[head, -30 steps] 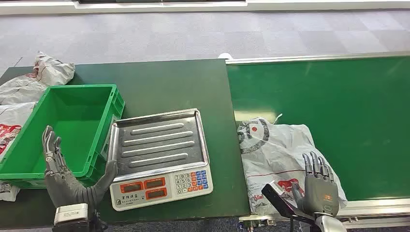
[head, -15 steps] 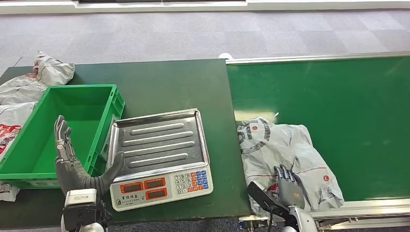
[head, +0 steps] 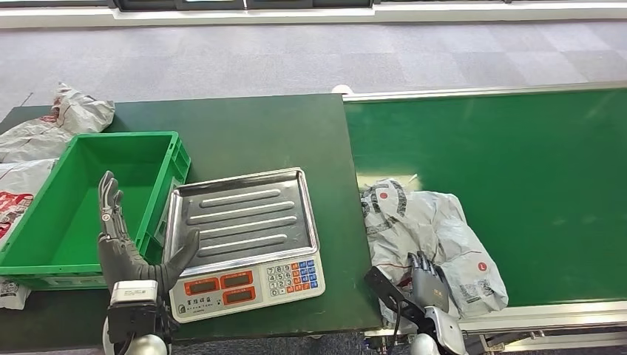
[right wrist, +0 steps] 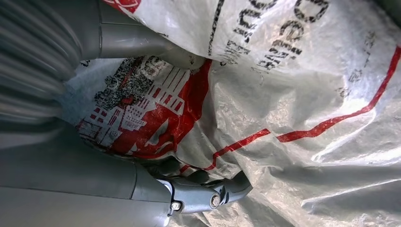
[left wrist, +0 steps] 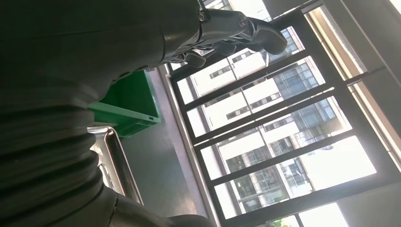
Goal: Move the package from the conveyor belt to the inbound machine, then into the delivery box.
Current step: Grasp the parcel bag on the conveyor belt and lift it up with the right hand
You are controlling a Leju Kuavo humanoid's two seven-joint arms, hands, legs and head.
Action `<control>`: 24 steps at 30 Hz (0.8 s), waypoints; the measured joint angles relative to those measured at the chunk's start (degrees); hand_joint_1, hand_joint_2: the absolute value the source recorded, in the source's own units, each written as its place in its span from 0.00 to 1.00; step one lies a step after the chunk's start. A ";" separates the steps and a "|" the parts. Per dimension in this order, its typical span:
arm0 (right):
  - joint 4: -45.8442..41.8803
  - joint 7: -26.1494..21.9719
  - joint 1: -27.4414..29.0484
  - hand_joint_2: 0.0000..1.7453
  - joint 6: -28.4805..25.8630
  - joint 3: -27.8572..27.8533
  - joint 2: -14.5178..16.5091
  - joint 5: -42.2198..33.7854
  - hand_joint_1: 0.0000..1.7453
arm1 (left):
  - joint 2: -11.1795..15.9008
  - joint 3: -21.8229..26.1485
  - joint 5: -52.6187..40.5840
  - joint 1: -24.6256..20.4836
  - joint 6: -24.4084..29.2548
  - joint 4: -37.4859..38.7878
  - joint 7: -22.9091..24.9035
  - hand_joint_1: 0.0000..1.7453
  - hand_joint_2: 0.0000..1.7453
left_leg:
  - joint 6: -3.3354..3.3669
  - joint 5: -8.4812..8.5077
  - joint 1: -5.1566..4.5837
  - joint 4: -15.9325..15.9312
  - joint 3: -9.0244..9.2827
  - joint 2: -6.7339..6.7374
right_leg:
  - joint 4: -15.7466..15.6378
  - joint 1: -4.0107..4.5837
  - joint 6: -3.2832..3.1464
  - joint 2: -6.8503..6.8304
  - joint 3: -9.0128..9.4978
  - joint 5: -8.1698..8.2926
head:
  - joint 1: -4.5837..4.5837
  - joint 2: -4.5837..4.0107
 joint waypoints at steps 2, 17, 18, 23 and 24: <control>0.01 0.22 0.06 1.00 -0.05 0.00 0.12 0.23 1.00 | 0.00 0.00 -0.01 -0.08 -0.03 0.09 0.00 0.00 1.00 | 0.00 0.00 0.00 0.00 0.05 0.00 | 0.00 0.00 0.00 0.00 0.06 0.00 | 0.01 0.00; -10.19 3.33 5.58 1.00 -3.10 -2.51 0.86 6.20 1.00 | 0.00 0.00 -0.31 0.36 0.22 -0.03 -0.37 0.00 1.00 | 0.06 -0.04 -0.02 0.02 0.04 -0.33 | -0.04 -0.04 0.05 -0.24 -0.02 -0.08 | 0.01 0.00; -11.22 3.30 6.08 1.00 -3.13 -2.73 0.87 6.43 1.00 | 0.00 0.00 -0.31 0.38 0.22 -0.09 -0.37 0.00 1.00 | 0.06 -0.04 -0.02 0.03 0.05 -0.33 | -0.04 -0.04 0.05 -0.25 -0.06 -0.08 | 0.01 0.00; -14.53 3.28 7.89 1.00 -3.11 -3.42 0.87 6.80 1.00 | 0.00 0.00 -0.31 0.43 0.22 -0.23 -0.38 0.00 1.00 | 0.06 -0.05 -0.02 0.02 -0.14 -0.33 | -0.04 -0.04 0.04 -0.25 -0.18 -0.10 | 0.01 0.00; -14.98 3.28 8.16 1.00 -3.26 -3.55 0.87 7.01 1.00 | -0.01 0.00 -0.31 0.43 0.22 -0.23 -0.38 0.00 1.00 | 0.06 -0.05 -0.02 0.02 -0.25 -0.33 | -0.04 -0.04 0.05 -0.25 -0.19 -0.11 | 0.01 0.00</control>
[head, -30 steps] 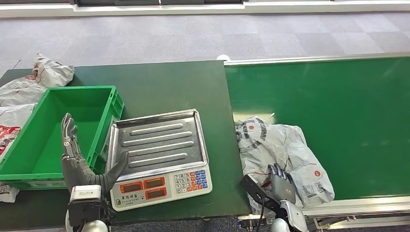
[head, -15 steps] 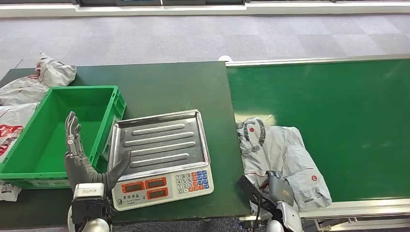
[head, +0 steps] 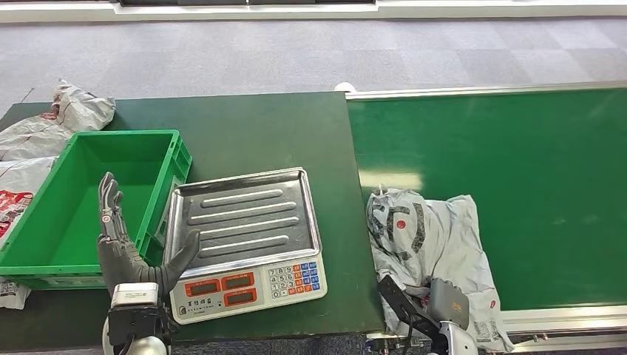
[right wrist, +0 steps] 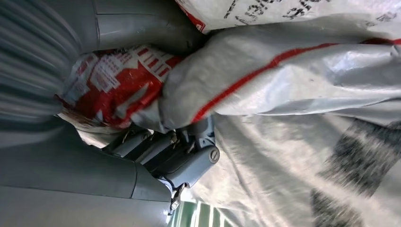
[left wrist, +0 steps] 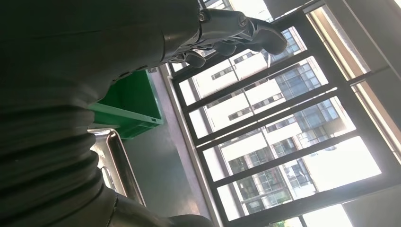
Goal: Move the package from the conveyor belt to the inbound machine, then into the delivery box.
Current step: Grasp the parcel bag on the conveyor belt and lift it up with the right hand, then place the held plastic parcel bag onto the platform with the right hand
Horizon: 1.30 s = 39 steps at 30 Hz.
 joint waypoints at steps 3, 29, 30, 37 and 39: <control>-2.27 0.41 0.92 1.00 -1.48 -0.32 0.00 2.07 1.00 | -0.05 0.00 0.00 -0.01 -0.02 -0.03 -0.05 0.00 1.00 | 0.01 -0.01 0.00 0.00 -0.21 0.01 | 0.00 -0.01 0.02 0.00 -0.05 -0.02 | -0.01 0.00; -25.85 -1.44 -9.16 1.00 -6.59 16.26 -2.30 10.49 1.00 | -2.25 0.04 2.52 -0.14 0.07 0.18 -3.53 0.00 1.00 | -0.04 0.06 0.02 0.00 -0.36 0.20 | 0.07 0.00 -0.02 0.17 -0.25 0.08 | 0.00 0.00; -24.55 -2.83 -11.88 1.00 -5.36 18.58 -2.35 7.93 1.00 | -2.35 0.04 2.98 -0.19 0.02 0.28 -3.74 0.00 1.00 | -0.07 0.09 0.02 0.00 -0.34 0.22 | 0.08 0.00 -0.03 0.20 -0.26 0.10 | -0.01 0.00; -10.80 -10.72 -28.02 1.00 -0.81 34.70 2.29 -0.67 1.00 | -2.74 0.04 5.30 -1.60 0.01 0.98 -3.97 0.00 1.00 | -0.20 0.28 0.11 0.00 -0.04 0.15 | 0.24 0.06 -0.16 0.20 -0.43 0.19 | -0.01 0.00; -7.57 -11.68 -31.44 1.00 -0.04 39.19 4.13 -1.51 1.00 | -2.75 0.05 5.95 -1.66 0.15 1.01 -4.02 0.00 1.00 | -0.22 0.29 0.13 0.00 -0.08 0.13 | 0.26 0.08 -0.18 0.19 -0.50 0.20 | -0.01 0.00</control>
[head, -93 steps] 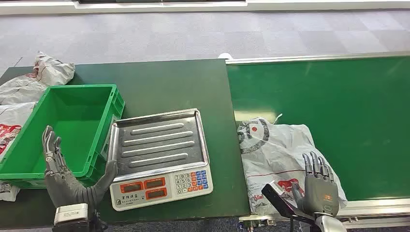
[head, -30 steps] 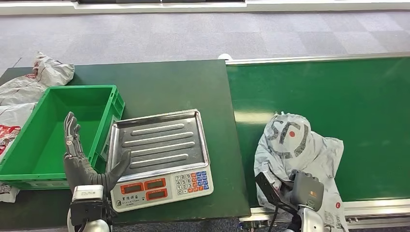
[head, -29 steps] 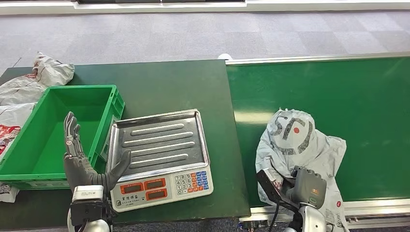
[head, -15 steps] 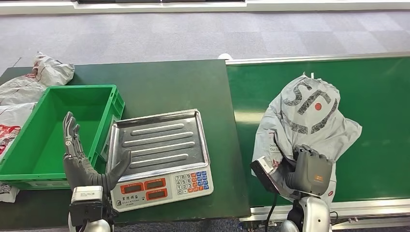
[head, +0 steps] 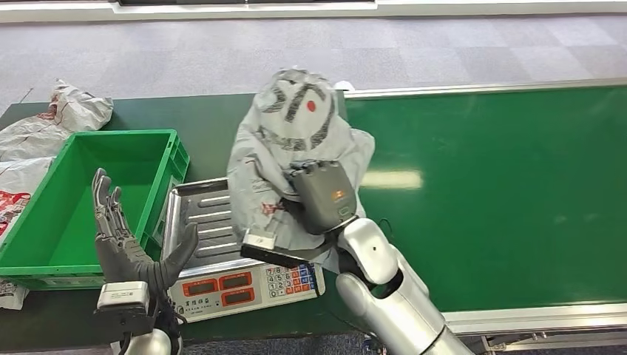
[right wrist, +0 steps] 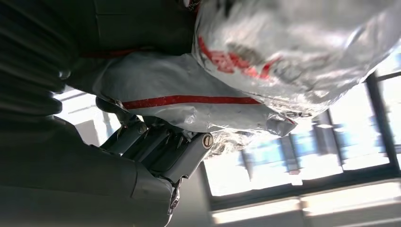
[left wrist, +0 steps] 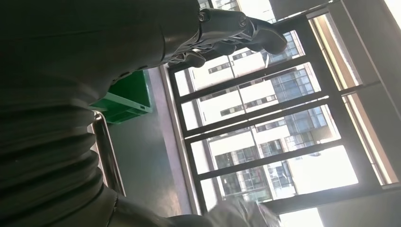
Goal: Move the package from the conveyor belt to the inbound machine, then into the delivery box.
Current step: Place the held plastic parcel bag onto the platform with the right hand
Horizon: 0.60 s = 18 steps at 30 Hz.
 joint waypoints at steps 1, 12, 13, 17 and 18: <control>1.35 -0.37 -1.58 1.00 0.44 2.16 0.84 -0.63 1.00 | 0.00 0.02 0.31 0.02 0.13 0.01 -0.09 0.00 1.00 | -0.01 0.00 0.01 0.00 -0.03 -0.02 | 0.00 0.01 0.00 -0.01 -0.02 0.00 | -0.01 0.00; 8.56 -0.09 -9.67 1.00 4.91 15.73 6.86 -7.42 0.01 | -0.02 2.93 4.73 2.20 3.19 -0.87 -3.32 0.00 1.00 | -0.01 0.00 0.02 0.00 -0.11 -0.04 | -0.01 0.02 -0.02 -0.04 -0.07 -0.02 | 0.00 0.00; 9.68 0.48 -9.75 1.00 5.71 16.08 7.14 -8.90 0.00 | -0.03 3.27 4.72 2.60 3.45 -1.15 -3.43 0.00 1.00 | -0.01 0.00 0.02 0.00 -0.11 -0.04 | -0.01 0.02 -0.02 -0.04 -0.07 -0.02 | 0.00 0.00; 14.56 3.70 -10.30 1.00 7.95 16.65 7.58 -12.01 0.00 | -0.20 4.49 4.11 4.03 4.90 -2.51 -3.91 0.00 0.25 | -0.01 0.00 0.02 0.01 -0.12 -0.06 | -0.02 0.02 -0.02 -0.07 -0.07 -0.01 | -0.01 0.00; 15.58 4.52 -10.64 1.00 8.59 16.73 7.59 -12.26 0.00 | -0.26 4.74 3.77 4.24 5.38 -2.84 -3.97 0.00 0.00 | -0.01 0.00 0.02 0.02 -0.12 -0.06 | -0.02 0.02 -0.02 -0.07 -0.07 0.00 | -0.01 0.00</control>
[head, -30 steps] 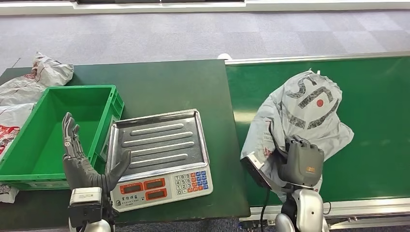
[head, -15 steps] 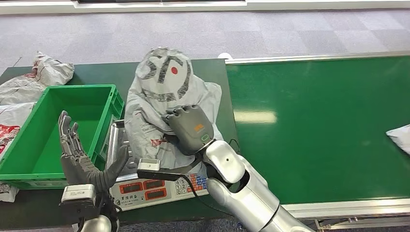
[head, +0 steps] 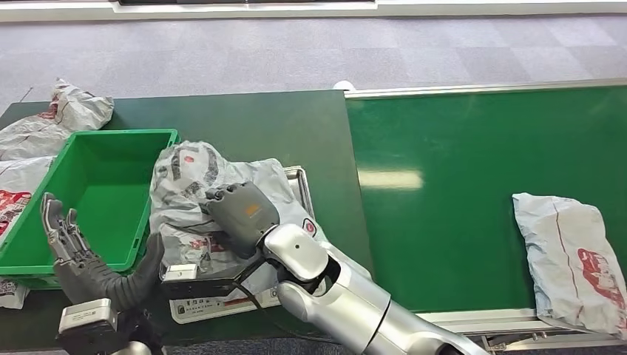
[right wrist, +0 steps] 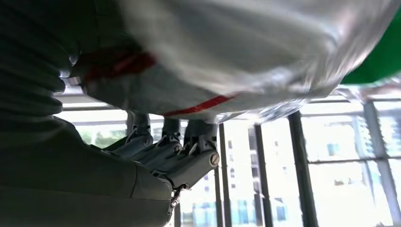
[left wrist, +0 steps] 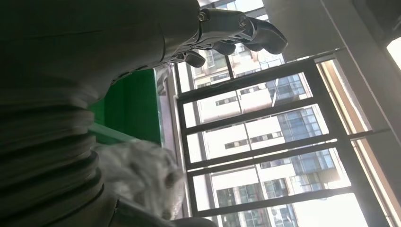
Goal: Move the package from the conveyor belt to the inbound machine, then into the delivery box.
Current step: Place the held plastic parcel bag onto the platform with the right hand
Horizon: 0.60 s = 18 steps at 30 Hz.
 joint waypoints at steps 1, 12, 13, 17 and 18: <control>0.92 0.73 -0.43 1.00 0.59 0.07 0.01 -0.10 0.00 | -0.08 0.22 -0.35 0.14 0.39 -0.28 -0.04 0.00 0.00 | 0.00 0.00 0.00 0.01 0.00 0.00 | 0.00 0.00 0.00 0.00 0.00 0.00 | 0.00 0.00; 6.19 2.25 -4.01 1.00 1.22 0.31 -0.11 -1.04 0.00 | -0.75 1.48 -2.13 1.09 3.59 -2.15 -0.52 0.00 0.00 | 0.00 0.00 0.01 0.02 0.00 0.01 | 0.00 0.02 -0.01 0.01 -0.03 0.01 | 0.00 0.00; 5.79 2.37 -4.03 1.00 -0.09 0.11 -0.36 -1.38 0.00 | -0.81 1.65 -2.16 1.41 4.30 -2.57 -0.72 0.00 0.00 | 0.00 0.00 0.01 0.03 0.00 0.01 | 0.00 0.02 -0.01 0.01 -0.05 0.01 | 0.00 0.00; -1.95 3.28 -2.93 1.00 -3.93 -3.02 -3.26 -1.80 0.00 | -1.20 2.63 -2.43 2.84 5.80 -5.05 -1.09 0.00 0.00 | 0.00 0.00 -0.01 0.05 -0.04 -0.01 | -0.01 0.01 0.00 -0.01 -0.07 0.01 | 0.01 0.00; -4.61 3.39 -2.49 1.00 -3.87 -4.16 -4.16 -1.54 0.00 | -1.31 2.80 -2.56 3.04 5.83 -5.57 -1.11 0.00 0.00 | 0.01 -0.01 -0.02 0.06 -0.05 -0.01 | -0.01 0.00 0.00 -0.01 -0.07 0.01 | 0.01 0.00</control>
